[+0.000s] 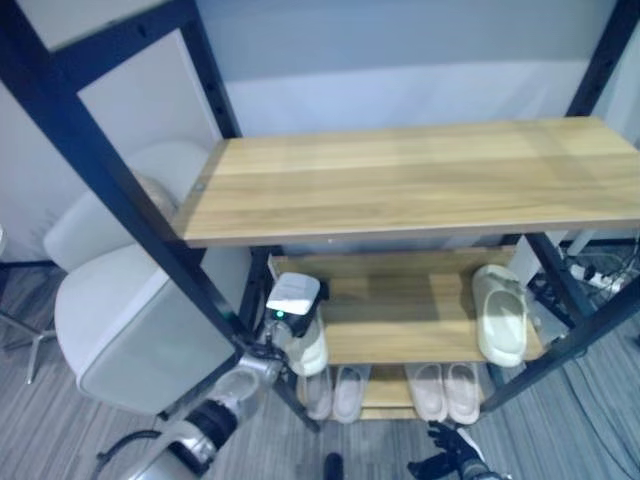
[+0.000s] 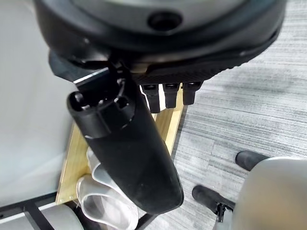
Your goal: Arrange the slippers neatly on the shoe rack.
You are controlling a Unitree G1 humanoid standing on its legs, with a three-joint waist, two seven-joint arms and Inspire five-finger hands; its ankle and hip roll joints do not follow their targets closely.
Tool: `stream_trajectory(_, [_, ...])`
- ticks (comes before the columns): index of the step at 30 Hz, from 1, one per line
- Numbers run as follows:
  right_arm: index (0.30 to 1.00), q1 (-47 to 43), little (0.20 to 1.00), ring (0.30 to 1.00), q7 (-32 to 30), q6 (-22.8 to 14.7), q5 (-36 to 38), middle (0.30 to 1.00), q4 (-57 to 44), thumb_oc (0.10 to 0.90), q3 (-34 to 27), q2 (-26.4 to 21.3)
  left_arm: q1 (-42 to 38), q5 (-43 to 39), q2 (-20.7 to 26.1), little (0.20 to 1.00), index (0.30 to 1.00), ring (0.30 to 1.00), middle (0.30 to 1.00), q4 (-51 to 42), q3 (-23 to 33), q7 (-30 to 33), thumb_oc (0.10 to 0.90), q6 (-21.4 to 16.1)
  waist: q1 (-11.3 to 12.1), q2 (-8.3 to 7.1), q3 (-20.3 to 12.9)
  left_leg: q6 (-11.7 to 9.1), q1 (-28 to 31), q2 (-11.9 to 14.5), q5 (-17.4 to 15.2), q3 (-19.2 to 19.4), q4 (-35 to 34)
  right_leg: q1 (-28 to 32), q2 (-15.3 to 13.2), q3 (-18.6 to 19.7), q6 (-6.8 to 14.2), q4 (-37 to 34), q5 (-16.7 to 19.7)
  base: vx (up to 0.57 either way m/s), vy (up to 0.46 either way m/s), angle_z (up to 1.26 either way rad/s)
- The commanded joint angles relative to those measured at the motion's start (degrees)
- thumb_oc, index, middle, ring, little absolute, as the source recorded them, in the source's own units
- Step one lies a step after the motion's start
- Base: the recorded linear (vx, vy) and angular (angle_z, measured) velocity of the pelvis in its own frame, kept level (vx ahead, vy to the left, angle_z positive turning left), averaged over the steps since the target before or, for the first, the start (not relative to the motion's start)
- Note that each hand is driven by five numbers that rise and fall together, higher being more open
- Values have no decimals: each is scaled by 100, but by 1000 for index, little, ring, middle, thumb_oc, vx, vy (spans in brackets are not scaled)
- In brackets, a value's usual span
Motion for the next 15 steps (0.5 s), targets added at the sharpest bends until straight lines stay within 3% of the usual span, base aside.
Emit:
stream_trajectory(1, [900, -40, 900, 900, -89, -366, -47, 900, -279, 800, 91, -115, -976, -1, -99, 300, 300, 300, 300, 571, 76, -66, 400, -123, -225, -133, 354, -176, 605, 70, -863, -71, -20, 65, -352, 99, 585, -526, 30, 0, -2, -24])
stream_trajectory(15, [900, -65, 900, 900, -261, -503, -68, 900, -631, 800, 266, -311, -2074, -227, -286, 300, 300, 300, 300, -23, -313, 642, 400, -348, -515, -41, 673, -189, 374, 98, -802, 149, -20, -290, -332, 342, 632, -481, 128, -20, -4, -9])
